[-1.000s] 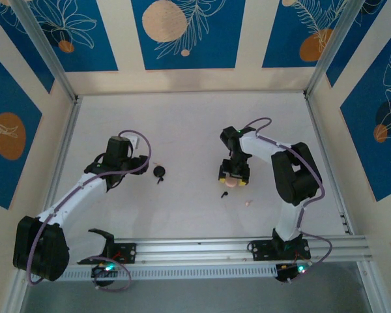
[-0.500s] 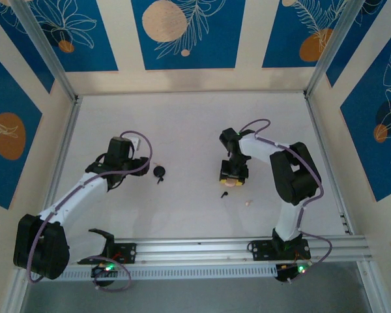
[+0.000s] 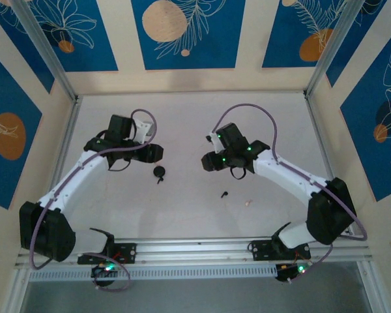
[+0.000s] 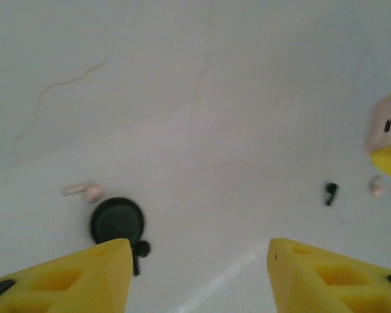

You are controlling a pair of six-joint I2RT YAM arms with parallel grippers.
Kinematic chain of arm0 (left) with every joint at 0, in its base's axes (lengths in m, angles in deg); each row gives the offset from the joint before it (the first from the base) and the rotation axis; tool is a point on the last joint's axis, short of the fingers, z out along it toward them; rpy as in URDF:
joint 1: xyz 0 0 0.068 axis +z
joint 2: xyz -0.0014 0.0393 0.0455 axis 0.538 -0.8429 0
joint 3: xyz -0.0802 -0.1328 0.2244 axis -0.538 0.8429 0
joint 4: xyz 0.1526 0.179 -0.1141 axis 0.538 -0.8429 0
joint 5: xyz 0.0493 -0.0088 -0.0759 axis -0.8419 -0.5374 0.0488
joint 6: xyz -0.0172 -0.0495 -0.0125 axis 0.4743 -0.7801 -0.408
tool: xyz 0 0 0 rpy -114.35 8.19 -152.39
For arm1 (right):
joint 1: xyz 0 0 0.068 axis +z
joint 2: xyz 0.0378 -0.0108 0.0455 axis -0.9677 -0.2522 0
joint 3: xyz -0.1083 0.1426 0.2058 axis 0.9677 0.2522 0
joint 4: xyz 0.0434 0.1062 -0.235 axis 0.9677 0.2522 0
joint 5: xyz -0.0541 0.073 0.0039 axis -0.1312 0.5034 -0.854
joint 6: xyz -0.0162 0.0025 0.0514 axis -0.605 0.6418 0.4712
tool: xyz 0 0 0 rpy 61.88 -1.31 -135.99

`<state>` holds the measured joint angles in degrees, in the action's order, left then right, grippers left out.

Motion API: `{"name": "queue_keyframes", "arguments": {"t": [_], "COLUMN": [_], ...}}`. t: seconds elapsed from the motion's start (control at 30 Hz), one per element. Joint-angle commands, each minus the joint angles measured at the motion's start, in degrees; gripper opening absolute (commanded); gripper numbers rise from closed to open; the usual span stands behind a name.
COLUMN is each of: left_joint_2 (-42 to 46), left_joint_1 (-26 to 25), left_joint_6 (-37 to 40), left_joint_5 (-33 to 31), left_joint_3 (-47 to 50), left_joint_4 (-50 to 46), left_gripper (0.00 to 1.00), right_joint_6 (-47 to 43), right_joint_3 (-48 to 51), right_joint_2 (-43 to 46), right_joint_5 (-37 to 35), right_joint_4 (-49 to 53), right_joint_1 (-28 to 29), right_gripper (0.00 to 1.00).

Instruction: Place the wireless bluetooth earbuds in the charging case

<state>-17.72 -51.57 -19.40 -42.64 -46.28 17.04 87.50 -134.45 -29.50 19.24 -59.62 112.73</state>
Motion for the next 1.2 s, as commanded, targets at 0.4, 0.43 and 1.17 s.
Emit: {"name": "queue_keyframes", "arguments": {"t": [0.4, 0.43, 1.17], "left_joint_2": [0.5, 0.5, -2.2], "left_joint_1": [-0.7, -0.7, -2.8], "left_joint_6": [0.2, 0.7, 2.3], "left_joint_5": [24.1, 24.4, 24.5], "left_joint_3": [-8.7, -8.5, -8.9], "left_joint_4": [-12.4, -12.9, -15.8], "left_gripper": [0.54, 0.54, 0.50], "right_joint_6": [-22.1, -22.6, -27.4], "right_joint_3": [2.2, 2.2, -1.6], "right_joint_2": [3.8, 3.8, 1.0], "right_joint_5": [-3.7, -3.9, -7.0], "right_joint_4": [-18.0, -18.7, -20.9], "right_joint_1": [12.6, 12.9, 16.8], "right_gripper": [0.44, 0.43, 0.43]}}
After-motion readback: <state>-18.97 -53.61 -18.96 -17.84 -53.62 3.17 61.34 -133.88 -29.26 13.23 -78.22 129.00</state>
